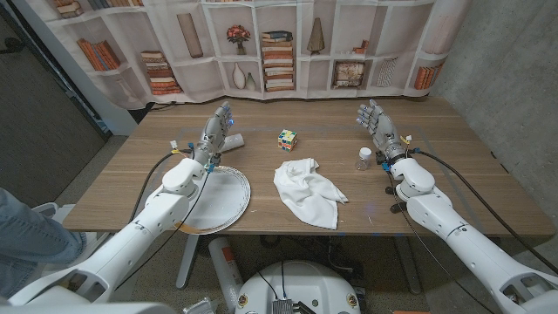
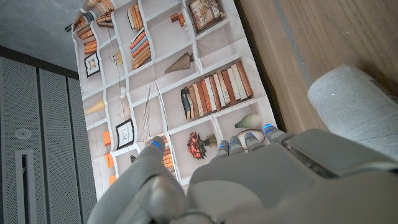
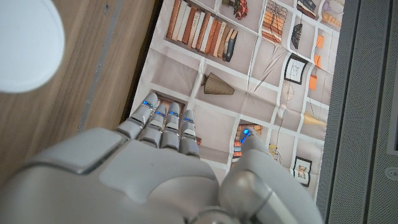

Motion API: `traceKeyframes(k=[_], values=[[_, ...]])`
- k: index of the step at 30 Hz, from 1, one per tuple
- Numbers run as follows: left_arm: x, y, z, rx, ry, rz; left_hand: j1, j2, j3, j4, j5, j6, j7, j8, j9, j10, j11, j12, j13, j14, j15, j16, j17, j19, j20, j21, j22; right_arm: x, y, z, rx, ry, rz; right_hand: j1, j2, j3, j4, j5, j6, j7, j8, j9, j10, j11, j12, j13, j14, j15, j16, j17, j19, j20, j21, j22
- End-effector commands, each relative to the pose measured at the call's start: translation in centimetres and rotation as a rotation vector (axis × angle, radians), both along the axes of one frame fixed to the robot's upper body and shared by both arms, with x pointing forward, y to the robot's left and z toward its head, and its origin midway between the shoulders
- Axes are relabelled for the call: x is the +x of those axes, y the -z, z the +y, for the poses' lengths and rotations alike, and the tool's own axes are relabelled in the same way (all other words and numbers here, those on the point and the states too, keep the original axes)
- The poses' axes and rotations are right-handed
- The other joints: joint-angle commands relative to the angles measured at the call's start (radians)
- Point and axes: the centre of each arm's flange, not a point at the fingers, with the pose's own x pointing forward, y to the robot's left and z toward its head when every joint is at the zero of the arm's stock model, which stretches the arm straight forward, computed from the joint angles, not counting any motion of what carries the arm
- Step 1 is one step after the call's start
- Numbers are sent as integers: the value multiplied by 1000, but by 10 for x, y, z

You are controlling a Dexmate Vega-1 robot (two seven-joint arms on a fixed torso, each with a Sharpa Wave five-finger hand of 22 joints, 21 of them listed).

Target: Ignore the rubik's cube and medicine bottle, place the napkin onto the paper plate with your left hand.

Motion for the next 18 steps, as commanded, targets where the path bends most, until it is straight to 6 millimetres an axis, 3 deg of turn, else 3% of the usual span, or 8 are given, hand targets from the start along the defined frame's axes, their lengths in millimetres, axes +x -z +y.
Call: traceKeyframes(k=[1, 9, 18], values=[[-11, 0, 3, 21, -4, -31, 17, 1, 1, -10, 7, -59, -2, 3, 3, -83, -4, 2, 3, -159, 7, 5, 4, -193, 13, 6, 2, -5, -2, 1, -9, 7, -19, 7, 5, 3, -5, 0, -6, -2, -1, 5, -10, 0, -5, 2, -13, -2, -8, 4, -6, 2, -12, 6], [-17, 3, 4, 23, -9, -44, 50, 16, 11, -28, 8, -46, -9, 7, 4, -63, -2, 8, 4, -132, 18, 11, 4, -163, 37, 15, 3, -5, -3, 1, -19, 13, -23, 9, 5, 3, -7, -1, -9, -4, -3, 5, -14, 1, -7, 2, -21, 1, -12, 4, -11, 1, -16, 6], [-29, 4, 0, 46, -19, -81, 100, 26, 23, -58, 5, 0, -12, 21, 4, -20, -2, 18, 4, -80, 19, 20, 6, -110, 41, 30, 4, -5, -3, -3, -20, 22, -19, 9, 5, 3, -7, -1, -9, -4, -3, 5, -14, 1, -7, 2, -21, 1, -12, 4, -11, 1, -16, 6]])
